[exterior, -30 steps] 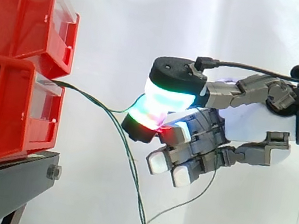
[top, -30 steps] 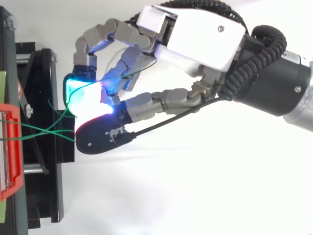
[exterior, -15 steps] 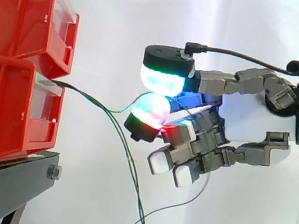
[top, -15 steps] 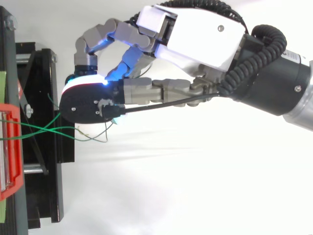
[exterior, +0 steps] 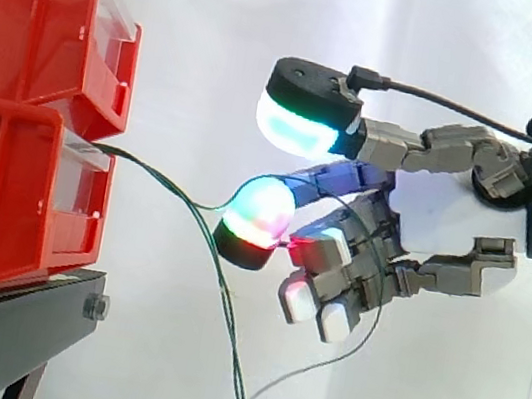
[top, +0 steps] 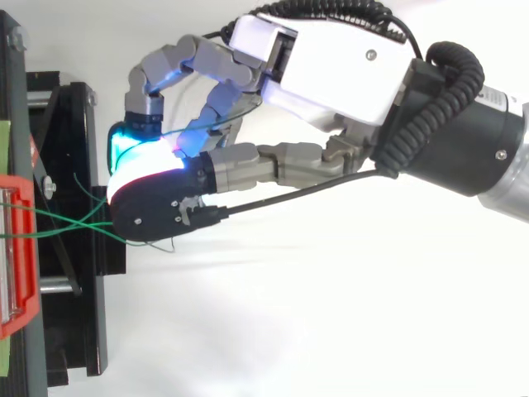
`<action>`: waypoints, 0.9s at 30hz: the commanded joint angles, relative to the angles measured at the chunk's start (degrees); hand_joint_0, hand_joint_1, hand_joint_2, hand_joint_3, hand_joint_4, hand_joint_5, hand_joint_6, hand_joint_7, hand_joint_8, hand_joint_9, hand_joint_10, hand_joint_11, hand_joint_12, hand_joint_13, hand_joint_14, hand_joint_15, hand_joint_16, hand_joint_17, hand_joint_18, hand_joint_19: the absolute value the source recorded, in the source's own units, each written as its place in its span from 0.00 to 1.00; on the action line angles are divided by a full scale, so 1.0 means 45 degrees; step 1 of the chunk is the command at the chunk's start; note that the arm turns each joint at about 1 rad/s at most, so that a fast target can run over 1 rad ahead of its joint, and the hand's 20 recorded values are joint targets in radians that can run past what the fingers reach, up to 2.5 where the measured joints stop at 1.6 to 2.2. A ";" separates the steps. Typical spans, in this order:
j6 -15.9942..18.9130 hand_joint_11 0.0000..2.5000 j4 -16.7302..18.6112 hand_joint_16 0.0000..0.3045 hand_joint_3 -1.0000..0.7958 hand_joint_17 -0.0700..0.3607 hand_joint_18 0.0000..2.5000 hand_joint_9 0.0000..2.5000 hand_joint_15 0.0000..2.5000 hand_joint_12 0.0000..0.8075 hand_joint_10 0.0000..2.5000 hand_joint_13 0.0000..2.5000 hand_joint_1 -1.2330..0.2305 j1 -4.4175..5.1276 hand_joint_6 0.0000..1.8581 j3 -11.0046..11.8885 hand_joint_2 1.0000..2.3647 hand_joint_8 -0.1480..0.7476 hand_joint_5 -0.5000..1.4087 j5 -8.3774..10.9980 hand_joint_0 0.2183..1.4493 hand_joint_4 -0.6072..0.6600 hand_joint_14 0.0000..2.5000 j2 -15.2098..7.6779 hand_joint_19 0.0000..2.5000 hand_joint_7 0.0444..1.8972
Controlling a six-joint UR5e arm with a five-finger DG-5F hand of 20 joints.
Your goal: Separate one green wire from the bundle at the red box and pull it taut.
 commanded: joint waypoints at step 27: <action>0.0069 0.53 0.0973 0.19 0.28 0.47 0.38 0.47 0.35 0.48 0.00 0.49 0.48 0.0051 0.44 -0.1046 0.00 0.48 0.15 -0.0189 0.23 0.60 0.01 0.0000 0.24 0.45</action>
